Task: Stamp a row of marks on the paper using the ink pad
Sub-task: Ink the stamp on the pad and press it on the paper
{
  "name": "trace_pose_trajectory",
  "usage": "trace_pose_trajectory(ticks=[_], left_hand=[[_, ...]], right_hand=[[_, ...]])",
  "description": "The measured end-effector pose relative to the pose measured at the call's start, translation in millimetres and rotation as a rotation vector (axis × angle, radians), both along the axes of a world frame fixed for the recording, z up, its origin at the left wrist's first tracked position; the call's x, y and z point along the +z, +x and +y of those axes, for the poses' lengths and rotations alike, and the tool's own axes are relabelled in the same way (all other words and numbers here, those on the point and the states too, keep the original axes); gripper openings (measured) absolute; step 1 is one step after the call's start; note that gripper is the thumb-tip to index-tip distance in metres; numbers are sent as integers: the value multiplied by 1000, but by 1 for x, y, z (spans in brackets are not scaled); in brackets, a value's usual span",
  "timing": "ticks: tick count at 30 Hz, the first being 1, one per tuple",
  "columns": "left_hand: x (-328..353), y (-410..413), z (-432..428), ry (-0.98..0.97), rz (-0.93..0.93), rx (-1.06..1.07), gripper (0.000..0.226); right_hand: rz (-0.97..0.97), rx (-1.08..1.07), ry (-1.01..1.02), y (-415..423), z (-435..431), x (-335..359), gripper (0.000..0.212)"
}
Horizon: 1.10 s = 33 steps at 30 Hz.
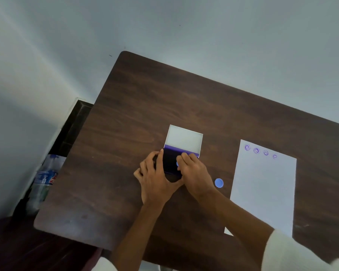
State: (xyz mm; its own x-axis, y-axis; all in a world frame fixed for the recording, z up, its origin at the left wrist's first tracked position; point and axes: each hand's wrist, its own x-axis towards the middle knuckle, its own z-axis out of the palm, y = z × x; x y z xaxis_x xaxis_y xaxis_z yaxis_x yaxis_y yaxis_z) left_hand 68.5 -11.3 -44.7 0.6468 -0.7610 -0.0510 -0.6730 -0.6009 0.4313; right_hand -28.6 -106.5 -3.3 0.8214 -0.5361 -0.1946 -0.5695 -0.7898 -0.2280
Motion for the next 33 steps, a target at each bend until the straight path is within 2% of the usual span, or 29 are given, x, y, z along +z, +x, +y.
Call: trace_pose_trajectory(ticks=[4,7,9,10,12,15,18,21,23,28,33], left_hand=[[9,-2,1,-3,7,-6,100],[13,-3,1,-2,34,12,107],[15,-4,1,31,44,-1,115],[16,-6,2,43,39,-9,121],[19,-11,9,29,22,-7,124],[22,-37,21,-119,-30,-61,103],[24,-85,18,-380,-63,-280,67],[27,-139,-4,-573,33,-565,45],[27,-165,-22,-562,72,-673,44],[7,-197,-46,-394,84,-729,48],[-17,-200,-45,-340,9,-766,45]], right_hand=[[-7,-34,83,6,-7,7,36],[-30,-356,323,8,-14,18,24],[-255,-592,376,-7,-10,23,22],[-393,-669,360,-19,-5,29,20],[-521,-746,345,-48,0,41,17],[-581,-837,317,-95,-12,54,12],[-545,-923,228,-144,-32,62,16],[-534,-968,127,-187,-57,65,16],[-538,-977,71,-209,-76,66,17],[-516,-927,16,-239,-118,53,14],[-436,-871,35,-251,-147,34,12]])
